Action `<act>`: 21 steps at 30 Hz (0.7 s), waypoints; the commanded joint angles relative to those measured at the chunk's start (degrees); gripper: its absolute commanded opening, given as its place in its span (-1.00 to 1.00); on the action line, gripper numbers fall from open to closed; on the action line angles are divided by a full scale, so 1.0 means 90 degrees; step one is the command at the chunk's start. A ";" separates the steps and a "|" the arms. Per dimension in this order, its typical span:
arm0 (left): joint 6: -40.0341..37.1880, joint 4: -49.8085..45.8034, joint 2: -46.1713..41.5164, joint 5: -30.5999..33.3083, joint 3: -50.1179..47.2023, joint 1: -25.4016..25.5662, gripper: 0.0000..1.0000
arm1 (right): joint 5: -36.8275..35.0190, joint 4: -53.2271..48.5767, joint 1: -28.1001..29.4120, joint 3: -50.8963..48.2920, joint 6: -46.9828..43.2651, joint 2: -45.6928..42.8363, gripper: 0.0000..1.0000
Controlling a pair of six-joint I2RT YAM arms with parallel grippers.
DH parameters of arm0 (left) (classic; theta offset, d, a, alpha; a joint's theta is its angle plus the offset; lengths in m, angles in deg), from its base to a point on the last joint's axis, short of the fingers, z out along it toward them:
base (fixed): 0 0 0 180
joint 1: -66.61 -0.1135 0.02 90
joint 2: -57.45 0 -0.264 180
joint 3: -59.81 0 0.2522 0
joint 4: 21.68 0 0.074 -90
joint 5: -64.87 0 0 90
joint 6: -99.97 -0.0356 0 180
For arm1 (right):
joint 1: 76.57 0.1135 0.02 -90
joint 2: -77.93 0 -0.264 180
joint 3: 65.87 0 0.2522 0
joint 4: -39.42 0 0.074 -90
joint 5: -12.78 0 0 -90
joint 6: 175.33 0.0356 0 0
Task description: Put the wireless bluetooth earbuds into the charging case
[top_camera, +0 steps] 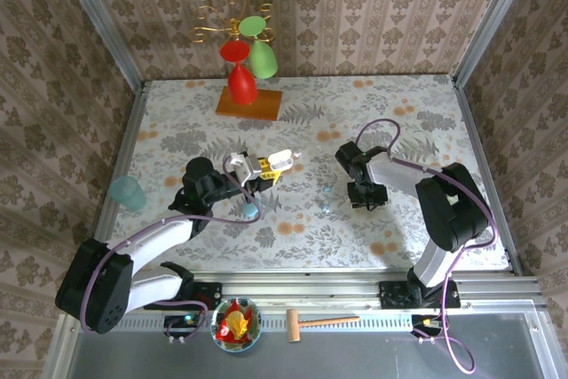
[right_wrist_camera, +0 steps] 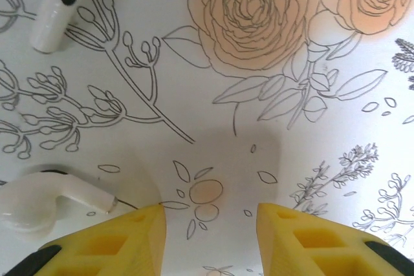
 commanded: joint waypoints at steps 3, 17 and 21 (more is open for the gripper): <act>-0.0022 0.0106 -0.0146 0.0038 -0.0032 -0.0046 -0.88 | -0.0085 -0.0216 0.0175 0.0160 -0.0306 -0.0575 -0.15; 0.0037 0.0008 -0.0627 0.0421 -0.0362 -0.0071 -0.89 | -0.0824 -0.0603 0.1076 0.1230 0.0337 0.0415 -0.32; 0.0030 0.0006 -0.0696 0.0421 -0.0404 -0.0081 -0.89 | -0.0930 -0.0746 0.1101 0.1458 0.0381 0.0848 -0.37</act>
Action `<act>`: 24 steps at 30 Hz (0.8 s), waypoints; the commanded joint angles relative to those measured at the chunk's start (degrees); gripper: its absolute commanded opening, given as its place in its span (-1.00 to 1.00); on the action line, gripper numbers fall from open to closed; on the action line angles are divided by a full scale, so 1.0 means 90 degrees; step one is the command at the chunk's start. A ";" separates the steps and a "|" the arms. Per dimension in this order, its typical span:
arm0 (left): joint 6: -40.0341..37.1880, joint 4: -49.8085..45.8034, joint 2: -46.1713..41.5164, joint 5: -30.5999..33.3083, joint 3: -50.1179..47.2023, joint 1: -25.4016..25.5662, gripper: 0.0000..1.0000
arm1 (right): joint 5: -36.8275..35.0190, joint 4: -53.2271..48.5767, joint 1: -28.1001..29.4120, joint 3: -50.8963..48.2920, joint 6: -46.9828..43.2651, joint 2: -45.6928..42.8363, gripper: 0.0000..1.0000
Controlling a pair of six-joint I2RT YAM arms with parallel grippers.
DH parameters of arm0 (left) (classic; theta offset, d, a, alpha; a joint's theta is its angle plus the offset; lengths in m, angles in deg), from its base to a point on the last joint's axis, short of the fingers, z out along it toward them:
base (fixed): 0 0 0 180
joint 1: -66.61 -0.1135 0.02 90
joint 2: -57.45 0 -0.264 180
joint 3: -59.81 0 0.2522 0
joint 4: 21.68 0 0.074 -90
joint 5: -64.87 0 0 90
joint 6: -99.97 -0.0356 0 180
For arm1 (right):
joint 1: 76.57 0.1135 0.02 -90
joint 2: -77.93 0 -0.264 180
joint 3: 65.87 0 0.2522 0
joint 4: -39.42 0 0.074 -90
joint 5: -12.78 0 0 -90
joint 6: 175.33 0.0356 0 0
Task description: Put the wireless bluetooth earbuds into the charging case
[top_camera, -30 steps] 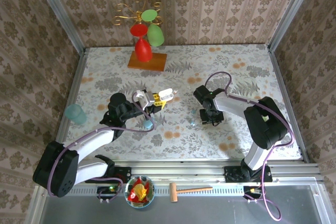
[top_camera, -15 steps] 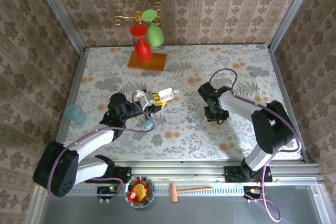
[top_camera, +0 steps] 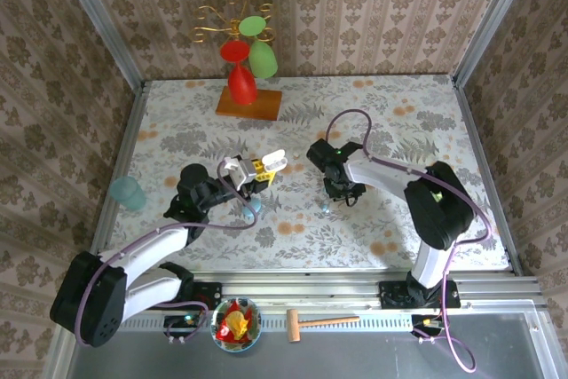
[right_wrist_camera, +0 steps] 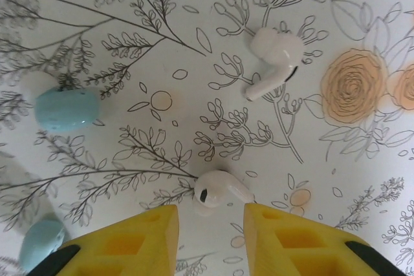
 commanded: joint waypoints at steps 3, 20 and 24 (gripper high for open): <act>0.0040 0.0040 -0.0163 0.0019 -0.0057 -0.0039 -0.89 | -0.0422 -0.0390 0.0003 0.0305 0.0178 0.0466 -0.39; -0.0026 0.0003 -0.0187 0.0018 -0.0071 -0.0040 -0.89 | -0.0237 -0.0364 0.0003 0.0203 0.0134 0.0741 -0.55; -0.0021 0.0021 -0.0175 0.0018 -0.0074 -0.0040 -0.89 | -0.0223 -0.0375 -0.0036 0.0131 0.0102 0.0555 -0.61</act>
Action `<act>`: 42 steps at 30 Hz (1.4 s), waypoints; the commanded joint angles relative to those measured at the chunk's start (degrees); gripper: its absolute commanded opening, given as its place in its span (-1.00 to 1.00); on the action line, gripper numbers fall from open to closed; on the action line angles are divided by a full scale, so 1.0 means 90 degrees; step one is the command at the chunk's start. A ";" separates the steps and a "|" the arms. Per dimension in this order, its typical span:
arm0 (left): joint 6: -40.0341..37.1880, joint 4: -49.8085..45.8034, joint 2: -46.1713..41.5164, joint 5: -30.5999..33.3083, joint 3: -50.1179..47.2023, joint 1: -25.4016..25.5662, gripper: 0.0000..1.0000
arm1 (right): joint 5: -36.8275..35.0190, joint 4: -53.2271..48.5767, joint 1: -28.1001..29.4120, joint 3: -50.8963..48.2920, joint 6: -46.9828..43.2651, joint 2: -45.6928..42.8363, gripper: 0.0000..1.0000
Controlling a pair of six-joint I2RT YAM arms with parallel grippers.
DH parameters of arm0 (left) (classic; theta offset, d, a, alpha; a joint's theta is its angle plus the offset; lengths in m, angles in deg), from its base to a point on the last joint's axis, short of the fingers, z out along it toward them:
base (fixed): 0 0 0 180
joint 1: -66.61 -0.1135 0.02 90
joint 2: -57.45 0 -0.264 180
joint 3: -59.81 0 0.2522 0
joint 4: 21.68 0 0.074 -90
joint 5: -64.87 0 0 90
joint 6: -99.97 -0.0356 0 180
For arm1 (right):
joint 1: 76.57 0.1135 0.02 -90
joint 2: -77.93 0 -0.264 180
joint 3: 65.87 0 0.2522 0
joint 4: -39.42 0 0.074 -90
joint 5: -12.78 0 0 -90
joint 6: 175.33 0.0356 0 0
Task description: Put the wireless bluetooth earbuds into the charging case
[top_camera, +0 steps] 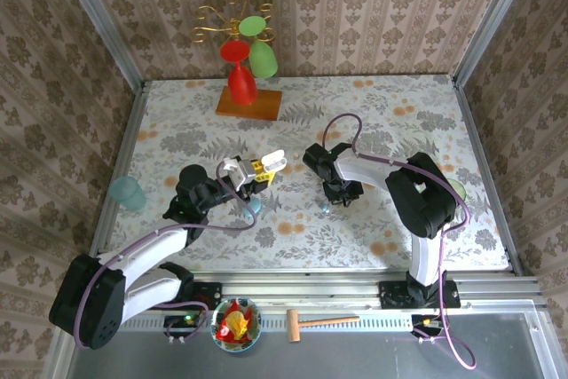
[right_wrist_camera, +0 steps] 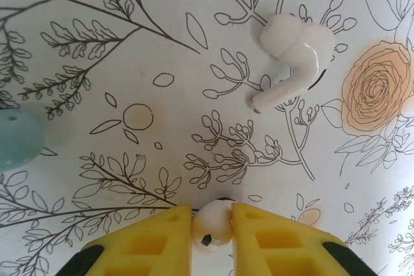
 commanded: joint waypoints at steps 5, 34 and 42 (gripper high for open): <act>-0.0009 0.0051 -0.0088 0.0214 -0.0062 -0.0041 -0.89 | 0.0388 0.0100 -0.0192 -0.0264 -0.0156 -0.0760 -0.62; 0.0108 0.0295 0.0146 -0.0400 -0.0029 0.0024 -0.88 | 0.7874 0.2447 -0.1711 -0.0919 -0.2581 -0.3583 -0.62; 0.0158 0.0606 0.0469 -0.0334 -0.0001 0.0048 -0.89 | 0.6756 0.2664 -0.1699 -0.0478 -0.1487 -0.3331 -0.63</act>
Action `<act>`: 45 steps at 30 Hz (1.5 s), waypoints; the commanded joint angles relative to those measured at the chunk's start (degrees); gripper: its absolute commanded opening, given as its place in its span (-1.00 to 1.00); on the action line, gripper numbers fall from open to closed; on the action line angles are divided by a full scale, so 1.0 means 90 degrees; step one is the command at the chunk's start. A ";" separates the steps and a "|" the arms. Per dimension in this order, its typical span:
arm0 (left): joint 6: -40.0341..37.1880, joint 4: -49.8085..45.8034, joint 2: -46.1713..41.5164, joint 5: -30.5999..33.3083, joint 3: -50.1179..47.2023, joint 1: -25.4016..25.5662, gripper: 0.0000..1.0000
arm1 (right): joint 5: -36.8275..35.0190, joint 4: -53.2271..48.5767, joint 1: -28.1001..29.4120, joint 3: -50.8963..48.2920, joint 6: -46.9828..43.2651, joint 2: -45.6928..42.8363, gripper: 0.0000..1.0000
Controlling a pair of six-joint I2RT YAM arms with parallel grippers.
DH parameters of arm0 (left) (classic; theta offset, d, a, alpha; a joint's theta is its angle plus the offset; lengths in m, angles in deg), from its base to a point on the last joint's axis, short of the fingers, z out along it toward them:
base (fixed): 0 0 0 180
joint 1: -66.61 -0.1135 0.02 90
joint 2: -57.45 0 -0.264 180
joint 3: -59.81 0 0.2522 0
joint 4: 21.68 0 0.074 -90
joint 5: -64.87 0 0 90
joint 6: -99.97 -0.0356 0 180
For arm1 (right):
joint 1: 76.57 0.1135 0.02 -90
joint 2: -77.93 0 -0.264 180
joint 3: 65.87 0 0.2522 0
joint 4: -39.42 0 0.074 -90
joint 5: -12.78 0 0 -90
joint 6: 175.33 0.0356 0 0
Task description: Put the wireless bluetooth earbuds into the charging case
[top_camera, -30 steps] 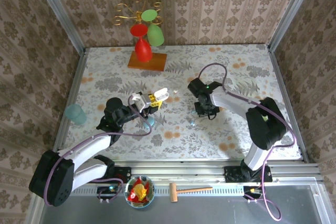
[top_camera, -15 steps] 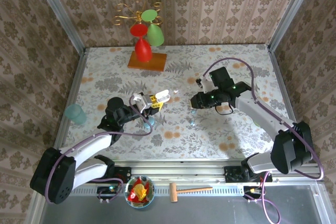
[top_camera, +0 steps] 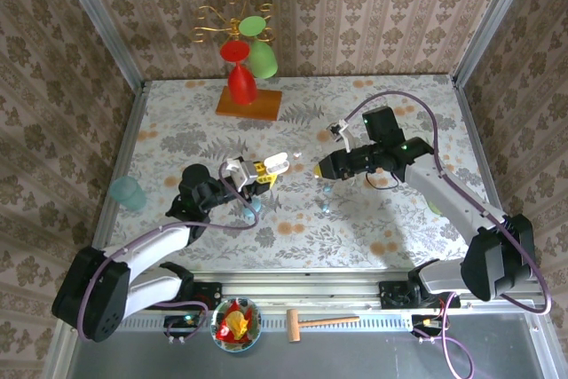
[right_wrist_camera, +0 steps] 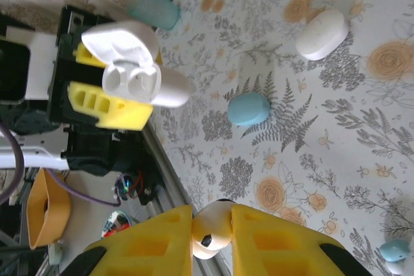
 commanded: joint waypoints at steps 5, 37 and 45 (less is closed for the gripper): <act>0.0072 0.0400 0.0379 0.0232 0.0103 0.0058 -0.89 | -0.1916 0.0473 0.0196 0.0356 0.1872 0.0154 -0.65; 0.0481 0.1653 0.1496 0.0800 0.0382 0.0304 -0.91 | -0.4636 0.2437 0.2082 0.0345 0.4371 0.0052 -0.66; 0.0514 0.1701 0.1467 0.0994 0.0401 0.0324 -0.91 | -0.4543 0.2606 0.2181 0.0343 0.4471 0.0167 -0.66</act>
